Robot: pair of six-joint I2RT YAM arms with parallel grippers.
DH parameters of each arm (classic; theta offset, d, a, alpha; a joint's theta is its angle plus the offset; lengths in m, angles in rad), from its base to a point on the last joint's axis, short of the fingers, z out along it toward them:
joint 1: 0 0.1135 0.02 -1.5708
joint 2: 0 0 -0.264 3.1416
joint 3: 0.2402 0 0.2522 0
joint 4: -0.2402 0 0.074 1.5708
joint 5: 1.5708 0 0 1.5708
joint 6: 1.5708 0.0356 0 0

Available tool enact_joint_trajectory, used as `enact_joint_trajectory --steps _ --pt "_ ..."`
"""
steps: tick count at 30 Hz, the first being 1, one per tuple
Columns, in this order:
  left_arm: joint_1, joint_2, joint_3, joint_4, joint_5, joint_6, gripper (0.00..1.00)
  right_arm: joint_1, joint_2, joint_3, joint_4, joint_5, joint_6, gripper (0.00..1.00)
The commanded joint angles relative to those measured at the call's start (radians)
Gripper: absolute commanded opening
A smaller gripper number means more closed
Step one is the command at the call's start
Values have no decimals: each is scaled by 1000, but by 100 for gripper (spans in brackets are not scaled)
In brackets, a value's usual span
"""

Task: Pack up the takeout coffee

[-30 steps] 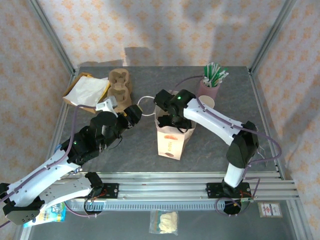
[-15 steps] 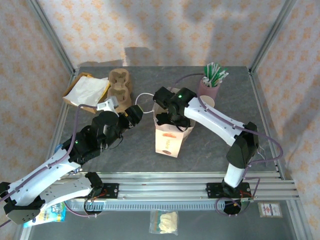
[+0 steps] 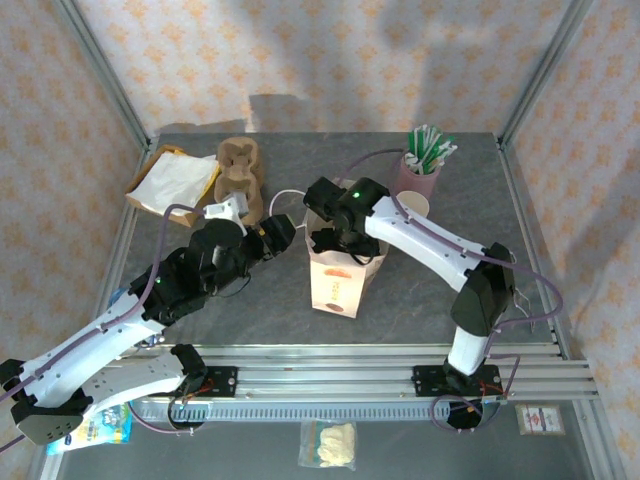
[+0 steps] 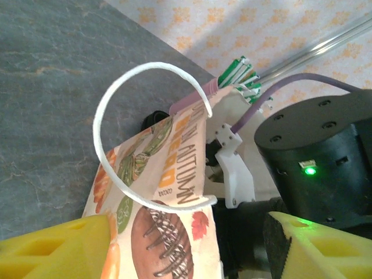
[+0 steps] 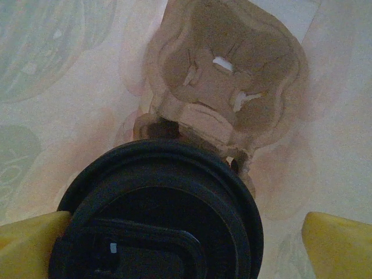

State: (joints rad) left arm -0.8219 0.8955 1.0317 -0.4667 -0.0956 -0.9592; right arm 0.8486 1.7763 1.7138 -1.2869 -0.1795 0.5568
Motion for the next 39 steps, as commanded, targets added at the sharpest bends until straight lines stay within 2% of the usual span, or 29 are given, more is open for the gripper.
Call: enact_joint_trajectory --steps 1,5,12,20,23,25,32,39 --pt "6 -11 3 -4 71 5 70 7 20 -10 -22 42 20 100" --pt "-16 20 -17 37 147 -4 68 9 26 -10 -21 45 25 100" --pt "-97 54 -50 35 131 -21 62 10 25 -24 -8 52 38 100" --pt "-128 87 -55 27 113 -36 44 21 37 -19 6 57 54 100" --pt "-133 94 -51 23 107 -37 34 23 35 -15 6 61 61 100" --pt "-135 95 -53 23 100 -38 32 23 33 -14 6 62 61 100" --pt "-137 93 -53 13 83 -35 15 23 28 -12 8 71 70 100" --pt "-142 93 -51 -5 73 -19 10 19 26 23 5 87 93 100"
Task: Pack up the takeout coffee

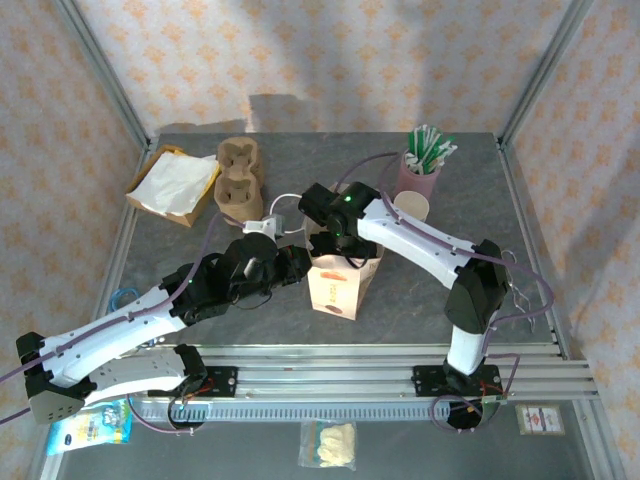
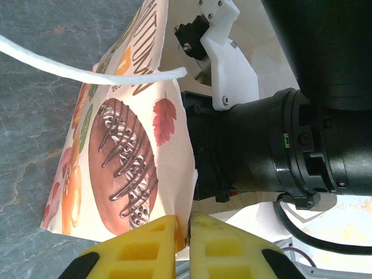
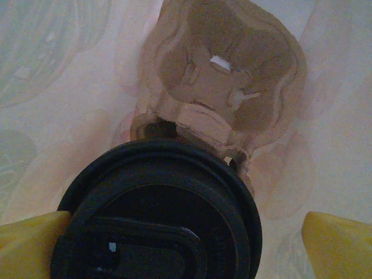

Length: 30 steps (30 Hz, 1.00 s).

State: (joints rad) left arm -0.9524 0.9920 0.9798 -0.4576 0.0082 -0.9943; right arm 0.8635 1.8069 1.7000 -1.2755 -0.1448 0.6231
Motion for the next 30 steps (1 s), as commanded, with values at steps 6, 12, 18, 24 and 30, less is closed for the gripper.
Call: enact_joint_trajectory --steps 6,12,18,24,30 --pt "-23 -2 0 -20 -40 36 1 -12 -4 37 -1 41 40 100" --pt "-43 -1 2 -26 -63 44 0 -26 10 62 -23 38 63 100" --pt "-48 -7 -2 -44 -71 49 0 -38 2 95 -27 17 79 100" --pt "-47 -9 15 -63 -73 44 0 -41 -1 102 -22 -19 60 100" --pt "-46 13 94 -104 -87 56 0 -27 13 116 -33 -16 18 100"
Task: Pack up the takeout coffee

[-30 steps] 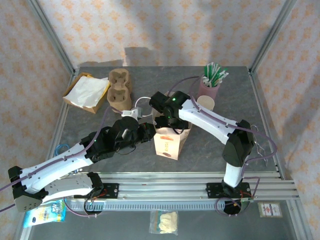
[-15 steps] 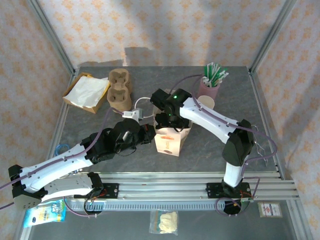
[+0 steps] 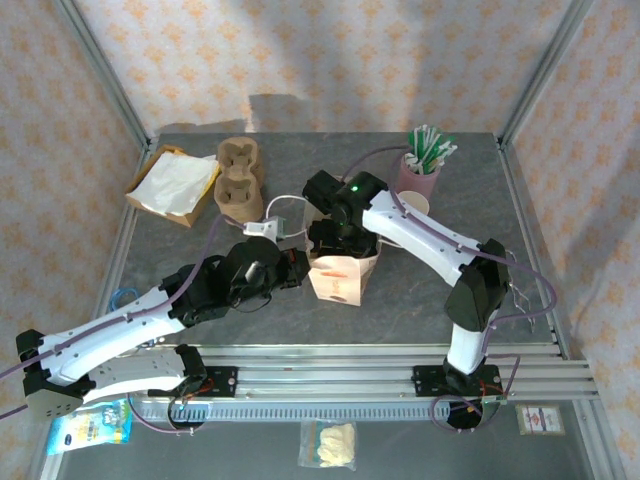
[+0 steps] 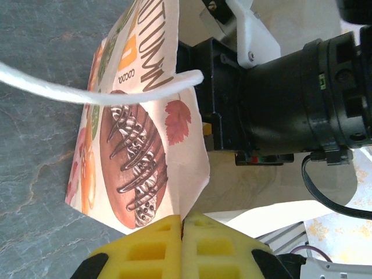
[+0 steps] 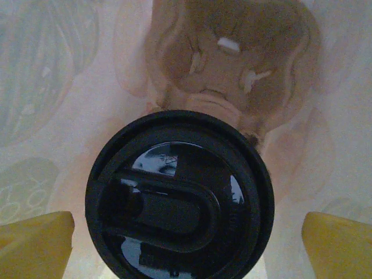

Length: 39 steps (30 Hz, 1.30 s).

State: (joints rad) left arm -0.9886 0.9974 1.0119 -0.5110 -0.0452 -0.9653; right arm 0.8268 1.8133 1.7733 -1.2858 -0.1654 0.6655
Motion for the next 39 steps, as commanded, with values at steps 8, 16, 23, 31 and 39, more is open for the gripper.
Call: enact_joint_trajectory --steps 8,16,23,31,39 --pt "-10 41 113 -91 -17 24 0 19 6 59 -22 21 -53 100" --pt "-9 17 44 -79 -18 10 0 26 -5 94 -22 40 -67 100" --pt "-9 6 28 -84 -24 9 0 23 -3 149 -21 45 -51 100" --pt "-9 -6 35 -96 -42 5 0 22 -18 116 5 41 -78 100" --pt "-9 5 96 -139 -68 24 0 23 -31 67 87 23 -46 100"
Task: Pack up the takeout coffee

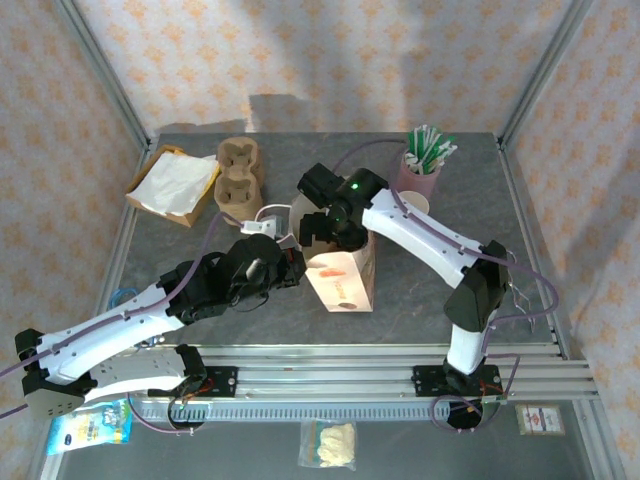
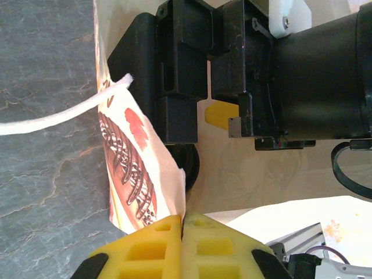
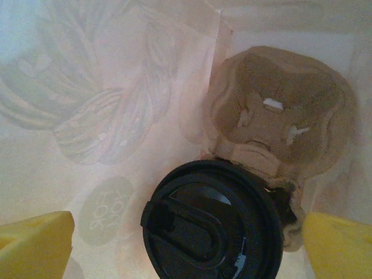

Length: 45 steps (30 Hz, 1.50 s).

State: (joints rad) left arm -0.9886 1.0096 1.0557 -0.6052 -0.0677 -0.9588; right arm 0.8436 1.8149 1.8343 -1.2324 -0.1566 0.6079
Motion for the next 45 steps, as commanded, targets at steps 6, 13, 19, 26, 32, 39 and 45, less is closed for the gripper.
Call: enact_joint_trajectory --steps 6,13,19,26,32,39,45 --pt "-9 13 113 -87 -73 50 0 20 15 52 -23 45 -1 100" --pt "-9 24 113 -83 -70 54 0 39 72 113 -76 85 28 100" --pt "-9 35 116 -92 -73 70 0 51 103 199 -74 97 15 100" --pt "-8 43 125 -104 -75 80 0 55 120 236 -76 119 -3 100" --pt "-9 37 153 -144 -100 84 0 57 124 235 -75 130 -12 100" --pt "-8 34 183 -178 -135 98 0 63 128 228 -21 93 -34 100" --pt "-4 27 170 -189 -157 104 0 63 73 142 69 74 -36 100"
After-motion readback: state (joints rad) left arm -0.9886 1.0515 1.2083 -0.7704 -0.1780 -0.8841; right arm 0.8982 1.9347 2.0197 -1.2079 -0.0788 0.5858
